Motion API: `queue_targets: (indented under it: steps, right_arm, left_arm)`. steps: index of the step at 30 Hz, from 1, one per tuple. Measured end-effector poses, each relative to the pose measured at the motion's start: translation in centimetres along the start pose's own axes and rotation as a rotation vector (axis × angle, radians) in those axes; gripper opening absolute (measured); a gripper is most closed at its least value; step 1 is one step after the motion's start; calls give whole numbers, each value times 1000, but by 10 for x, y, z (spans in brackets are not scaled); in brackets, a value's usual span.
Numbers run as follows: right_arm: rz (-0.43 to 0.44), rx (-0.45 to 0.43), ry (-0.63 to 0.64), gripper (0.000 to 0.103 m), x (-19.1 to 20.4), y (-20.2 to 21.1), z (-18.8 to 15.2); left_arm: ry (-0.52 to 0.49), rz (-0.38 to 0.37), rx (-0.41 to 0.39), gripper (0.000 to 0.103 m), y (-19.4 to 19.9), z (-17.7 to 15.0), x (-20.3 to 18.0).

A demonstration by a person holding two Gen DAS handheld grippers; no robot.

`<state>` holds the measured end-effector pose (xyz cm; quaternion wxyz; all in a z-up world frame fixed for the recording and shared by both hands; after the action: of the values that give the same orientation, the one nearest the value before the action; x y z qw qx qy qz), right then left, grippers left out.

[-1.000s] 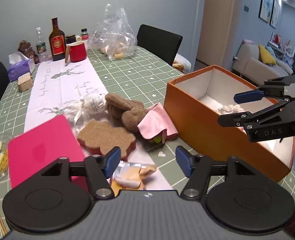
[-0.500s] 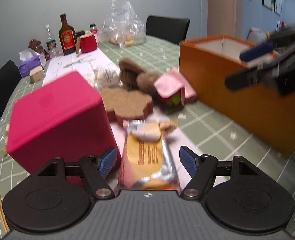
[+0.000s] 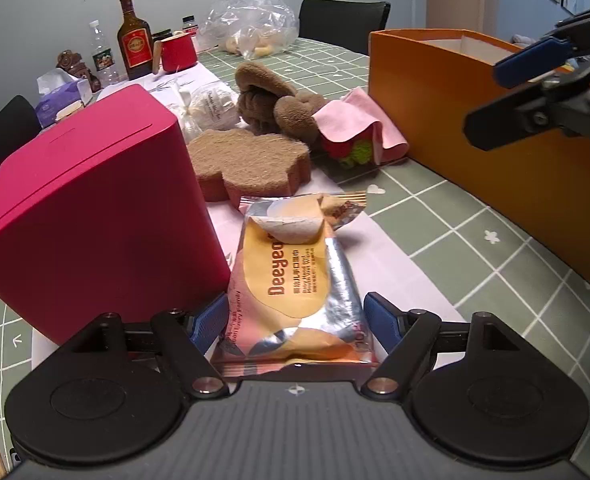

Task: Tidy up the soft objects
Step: 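Grasp the silver-and-orange Deeyeo snack packet with the left gripper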

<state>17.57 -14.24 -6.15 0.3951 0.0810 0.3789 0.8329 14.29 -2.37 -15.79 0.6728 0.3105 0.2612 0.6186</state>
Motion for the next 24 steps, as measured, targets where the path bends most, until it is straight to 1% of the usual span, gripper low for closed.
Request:
queue_targets:
  steps: [4, 6, 9, 10, 14, 17, 19, 22, 24]
  right_arm:
    - [-2, 1, 0, 79, 0, 0, -1]
    - [-5, 6, -2, 79, -1, -1, -2]
    - [-9, 12, -4, 80, 0, -4, -4]
    - [-11, 14, -6, 80, 0, -5, -4]
    - [-17, 18, -35, 80, 0, -12, -2]
    - [-11, 6, -57, 80, 3, -18, 5]
    - [-11, -9, -59, 80, 7, -24, 10]
    - [-19, -23, -45, 80, 16, -41, 20]
    - [-21, -12, -23, 80, 23, -54, 23]
  left_arm:
    - [-1, 9, -13, 93, -3, -1, 1]
    - [-8, 8, -5, 93, -5, -1, 2]
    - [-27, -4, 25, 79, -4, 0, -1]
    - [-26, -7, 31, 76, -3, 0, -1]
    - [-19, -46, 57, 74, 7, -8, -3]
    - [-76, -87, 98, 73, 18, -19, -8]
    - [-91, -109, 114, 73, 27, -28, -7]
    - [-85, -121, 130, 73, 38, -40, -3]
    - [-75, -120, 143, 73, 44, -46, 0]
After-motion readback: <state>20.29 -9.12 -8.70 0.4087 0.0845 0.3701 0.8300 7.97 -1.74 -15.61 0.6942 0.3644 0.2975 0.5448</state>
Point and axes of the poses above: each gripper's, at about its wrist camera, not at the fingertips, and y roughly against the way its jaws point, x to its left, z to its top, the point moved 9 cm from there along -y, roughly the way its jaws point, and after that the axes turned 6 degrees about -z, right-handed, at the moved point
